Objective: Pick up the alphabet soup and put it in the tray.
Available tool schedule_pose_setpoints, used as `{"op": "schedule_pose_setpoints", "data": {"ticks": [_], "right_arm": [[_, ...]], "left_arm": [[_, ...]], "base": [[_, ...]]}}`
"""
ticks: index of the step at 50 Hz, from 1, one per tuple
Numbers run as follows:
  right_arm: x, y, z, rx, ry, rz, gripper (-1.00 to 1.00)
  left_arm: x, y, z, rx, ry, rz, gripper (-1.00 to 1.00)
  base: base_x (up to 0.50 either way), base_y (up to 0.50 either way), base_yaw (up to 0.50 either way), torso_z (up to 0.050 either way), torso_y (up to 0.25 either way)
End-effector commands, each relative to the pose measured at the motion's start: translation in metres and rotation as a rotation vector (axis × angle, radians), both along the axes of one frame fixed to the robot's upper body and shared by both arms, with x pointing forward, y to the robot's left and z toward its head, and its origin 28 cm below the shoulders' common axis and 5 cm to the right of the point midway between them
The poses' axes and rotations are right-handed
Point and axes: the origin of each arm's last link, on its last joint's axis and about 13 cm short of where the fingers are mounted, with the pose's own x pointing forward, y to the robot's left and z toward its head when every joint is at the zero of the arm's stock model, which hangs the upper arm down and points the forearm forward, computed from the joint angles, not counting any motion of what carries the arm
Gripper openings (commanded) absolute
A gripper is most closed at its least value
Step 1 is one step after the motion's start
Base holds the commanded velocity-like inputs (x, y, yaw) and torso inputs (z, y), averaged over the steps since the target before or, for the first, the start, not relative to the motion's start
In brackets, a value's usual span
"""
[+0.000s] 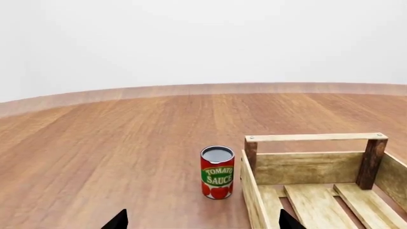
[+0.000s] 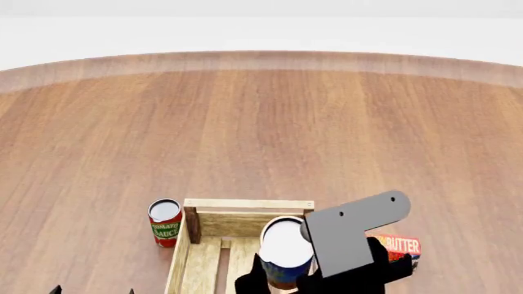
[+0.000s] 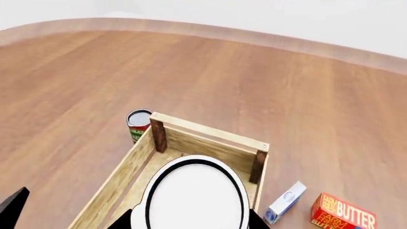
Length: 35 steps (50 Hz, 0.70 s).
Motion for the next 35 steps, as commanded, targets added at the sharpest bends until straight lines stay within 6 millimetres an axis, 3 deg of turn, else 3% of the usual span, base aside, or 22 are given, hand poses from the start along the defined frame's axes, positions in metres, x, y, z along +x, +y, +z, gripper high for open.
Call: {"op": "schedule_pose_setpoints", "data": {"ticks": [1, 17, 35], "right_arm": [[0.016, 0.015, -0.002, 0.014, -0.011, 0.035, -1.0], [0.038, 0.028, -0.027, 0.023, 0.046, 0.047, -1.0], [0.049, 0.034, -0.048, 0.011, 0.101, 0.046, -1.0]], "left_arm": [[0.001, 0.0, 0.0, -0.001, -0.002, 0.002, 1.0], [0.001, 0.0, 0.0, -0.003, -0.003, 0.001, 1.0], [0.0, 0.0, 0.001, -0.005, -0.002, 0.004, 1.0]], "base": [[0.0, 0.0, 0.0, 0.0, 0.0], [0.0, 0.0, 0.0, 0.0, 0.001], [0.0, 0.0, 0.0, 0.001, 0.001]]}}
